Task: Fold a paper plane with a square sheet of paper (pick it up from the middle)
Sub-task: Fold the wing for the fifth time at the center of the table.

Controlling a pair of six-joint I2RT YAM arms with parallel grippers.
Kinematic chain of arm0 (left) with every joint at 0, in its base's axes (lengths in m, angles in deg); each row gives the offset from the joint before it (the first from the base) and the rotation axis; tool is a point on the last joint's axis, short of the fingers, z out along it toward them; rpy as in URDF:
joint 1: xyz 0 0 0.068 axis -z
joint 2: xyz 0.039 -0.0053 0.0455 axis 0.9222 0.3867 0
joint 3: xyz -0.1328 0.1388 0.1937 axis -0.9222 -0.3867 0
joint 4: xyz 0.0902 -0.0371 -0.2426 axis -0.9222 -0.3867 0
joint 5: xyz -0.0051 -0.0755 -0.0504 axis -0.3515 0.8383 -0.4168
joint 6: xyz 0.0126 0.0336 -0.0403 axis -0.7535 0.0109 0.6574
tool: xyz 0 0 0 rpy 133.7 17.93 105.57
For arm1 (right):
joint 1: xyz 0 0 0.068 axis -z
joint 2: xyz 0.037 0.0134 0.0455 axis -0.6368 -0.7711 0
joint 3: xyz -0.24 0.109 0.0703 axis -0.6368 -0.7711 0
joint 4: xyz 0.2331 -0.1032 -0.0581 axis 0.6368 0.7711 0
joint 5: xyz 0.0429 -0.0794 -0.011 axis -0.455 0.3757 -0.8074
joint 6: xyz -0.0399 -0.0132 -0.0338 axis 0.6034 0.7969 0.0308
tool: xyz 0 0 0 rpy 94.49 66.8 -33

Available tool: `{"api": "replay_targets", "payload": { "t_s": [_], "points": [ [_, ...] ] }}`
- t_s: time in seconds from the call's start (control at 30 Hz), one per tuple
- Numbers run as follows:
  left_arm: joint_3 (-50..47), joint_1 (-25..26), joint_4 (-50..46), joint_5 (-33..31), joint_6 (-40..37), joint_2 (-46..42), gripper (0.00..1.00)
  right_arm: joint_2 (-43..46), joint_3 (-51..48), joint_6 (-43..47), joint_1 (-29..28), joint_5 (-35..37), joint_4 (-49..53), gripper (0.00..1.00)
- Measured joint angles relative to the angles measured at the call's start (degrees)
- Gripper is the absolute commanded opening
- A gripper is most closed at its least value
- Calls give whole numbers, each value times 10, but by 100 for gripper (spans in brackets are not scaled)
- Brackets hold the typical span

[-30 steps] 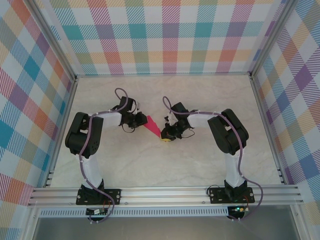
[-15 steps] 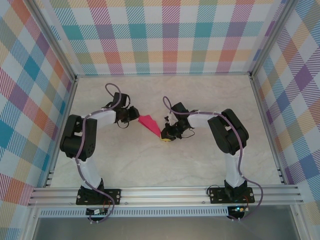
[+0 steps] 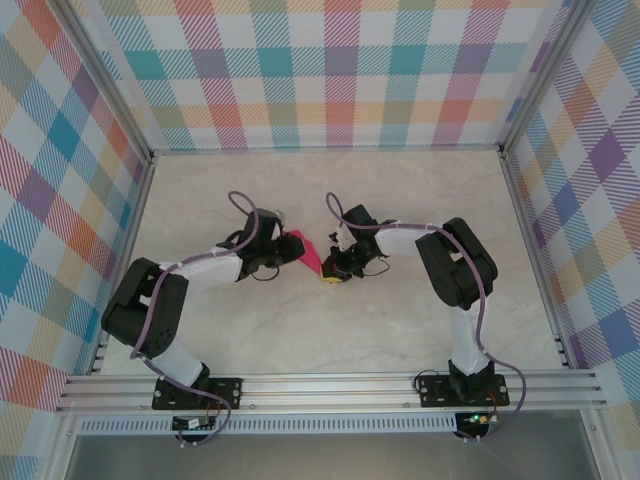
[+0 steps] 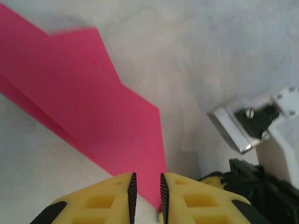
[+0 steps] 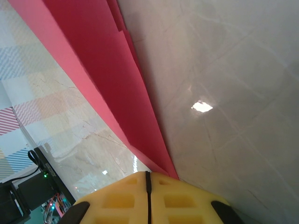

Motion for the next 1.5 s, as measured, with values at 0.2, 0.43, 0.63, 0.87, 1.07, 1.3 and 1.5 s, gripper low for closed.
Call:
{"api": "replay_targets", "payload": {
  "t_s": [0.2,0.43,0.63,0.87,1.07,1.3,1.5],
  "points": [
    [-2,42,55,5,42,70,16,0,-1,0,0,-1,-2,7],
    [-1,45,81,5,66,101,11,0,-3,-2,0,-5,-4,7],
    [0,47,78,-8,75,101,8,0,-4,-2,0,-4,-4,6],
    [7,47,55,-35,75,96,8,0,-5,-2,0,-4,-5,6],
    [7,15,48,-32,71,94,8,0,-9,-2,0,-5,-9,6],
    [26,-50,43,-15,52,109,9,1,-14,-2,0,-9,-15,6],
    [57,-77,24,19,28,130,9,1,-15,-2,0,-10,-17,6]
  ]
}}
